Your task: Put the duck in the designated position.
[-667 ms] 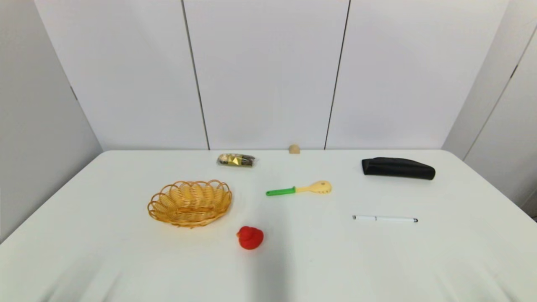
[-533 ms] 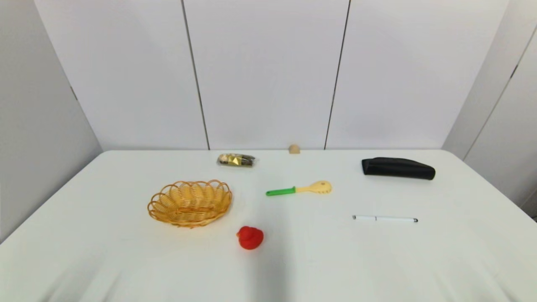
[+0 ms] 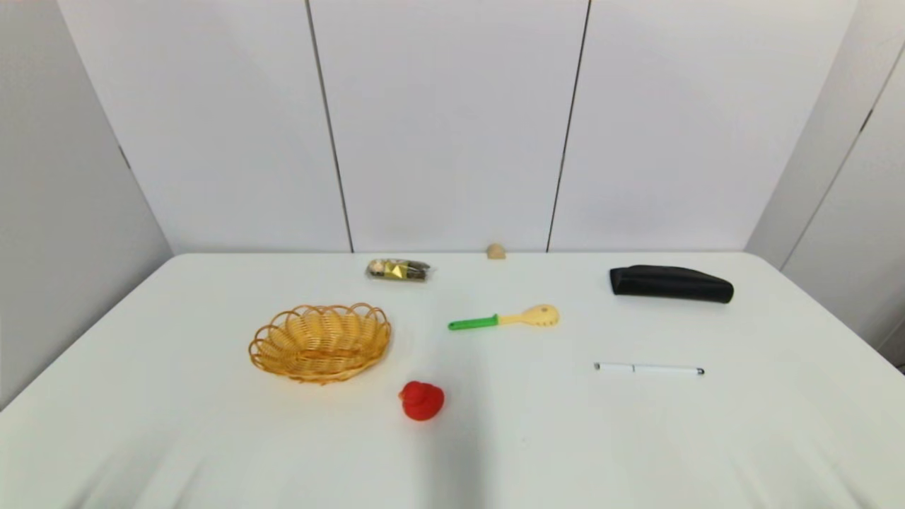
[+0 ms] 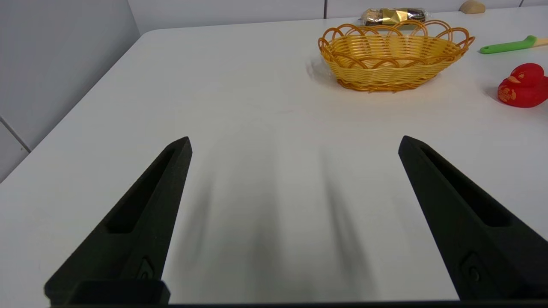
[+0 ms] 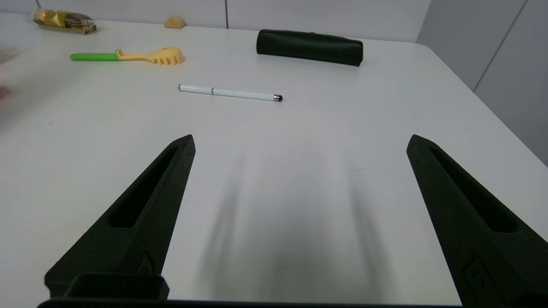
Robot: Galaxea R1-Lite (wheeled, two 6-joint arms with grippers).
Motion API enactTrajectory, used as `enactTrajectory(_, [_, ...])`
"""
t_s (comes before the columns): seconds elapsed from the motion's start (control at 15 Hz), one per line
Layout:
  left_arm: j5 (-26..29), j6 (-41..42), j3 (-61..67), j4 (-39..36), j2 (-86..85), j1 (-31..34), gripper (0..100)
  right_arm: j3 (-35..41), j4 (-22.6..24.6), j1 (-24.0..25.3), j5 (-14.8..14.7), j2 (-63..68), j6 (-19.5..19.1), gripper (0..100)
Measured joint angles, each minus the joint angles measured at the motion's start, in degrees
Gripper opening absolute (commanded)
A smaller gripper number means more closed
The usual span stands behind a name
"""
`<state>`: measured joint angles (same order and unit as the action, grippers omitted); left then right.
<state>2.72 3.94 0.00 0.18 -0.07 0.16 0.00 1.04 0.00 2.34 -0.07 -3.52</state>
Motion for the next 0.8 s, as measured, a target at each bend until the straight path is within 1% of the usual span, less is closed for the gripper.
enactTrajectory(0.33, [-0.11,-0.04,0.0,0.0,0.0,-0.02,100,0.0,0.0,0.0,-0.02,0.0,0.06,100])
enactTrajectory(0.53, [-2.36,-2.05,0.0,-0.09,0.0,0.0,100,0.0,-0.02,0.0,0.0,0.0,0.05,100])
enactTrajectory(0.8, [-2.45,-2.4,-0.02,0.0,0.0,0.0,100,0.0,-0.02,0.0,0.0,0.0,0.06,100])
